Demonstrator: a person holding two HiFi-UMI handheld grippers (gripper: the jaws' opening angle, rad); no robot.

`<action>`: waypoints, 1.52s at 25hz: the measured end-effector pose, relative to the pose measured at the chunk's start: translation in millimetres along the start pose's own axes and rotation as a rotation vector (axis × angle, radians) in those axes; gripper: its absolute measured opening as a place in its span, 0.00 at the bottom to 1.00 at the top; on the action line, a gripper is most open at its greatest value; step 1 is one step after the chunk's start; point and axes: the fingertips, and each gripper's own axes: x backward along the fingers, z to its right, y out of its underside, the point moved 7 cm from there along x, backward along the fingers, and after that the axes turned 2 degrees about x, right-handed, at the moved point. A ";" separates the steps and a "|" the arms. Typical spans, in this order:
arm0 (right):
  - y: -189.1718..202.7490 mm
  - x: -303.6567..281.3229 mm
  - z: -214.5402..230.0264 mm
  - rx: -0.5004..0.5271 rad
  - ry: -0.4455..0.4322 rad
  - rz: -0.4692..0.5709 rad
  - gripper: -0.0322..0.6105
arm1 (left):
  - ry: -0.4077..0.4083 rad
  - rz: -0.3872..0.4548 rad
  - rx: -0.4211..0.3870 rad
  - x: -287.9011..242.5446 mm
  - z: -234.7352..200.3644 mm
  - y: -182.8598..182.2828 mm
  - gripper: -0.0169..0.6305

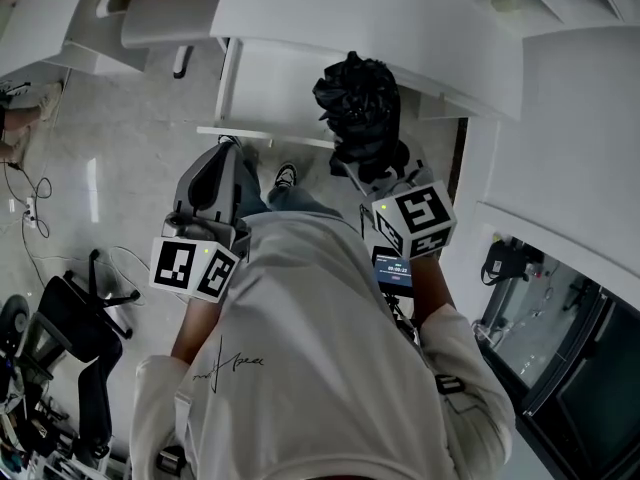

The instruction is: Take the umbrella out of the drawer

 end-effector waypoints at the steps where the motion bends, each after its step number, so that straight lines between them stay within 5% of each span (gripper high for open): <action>1: -2.2 1.7 -1.2 -0.002 0.007 0.005 0.42 | 0.001 0.002 -0.001 0.6 -2.1 -1.9 0.05; 16: -12.8 24.6 -10.3 -0.075 0.105 0.107 0.42 | 0.033 0.021 -0.025 -1.2 -14.0 -20.2 0.05; 29: -28.4 40.4 -20.8 -0.037 0.158 0.192 0.42 | 0.096 0.038 -0.048 -9.8 -22.0 -41.9 0.05; 38: -21.3 70.0 -14.8 -0.059 0.193 0.227 0.42 | 0.142 0.034 -0.047 -6.3 4.1 -35.8 0.05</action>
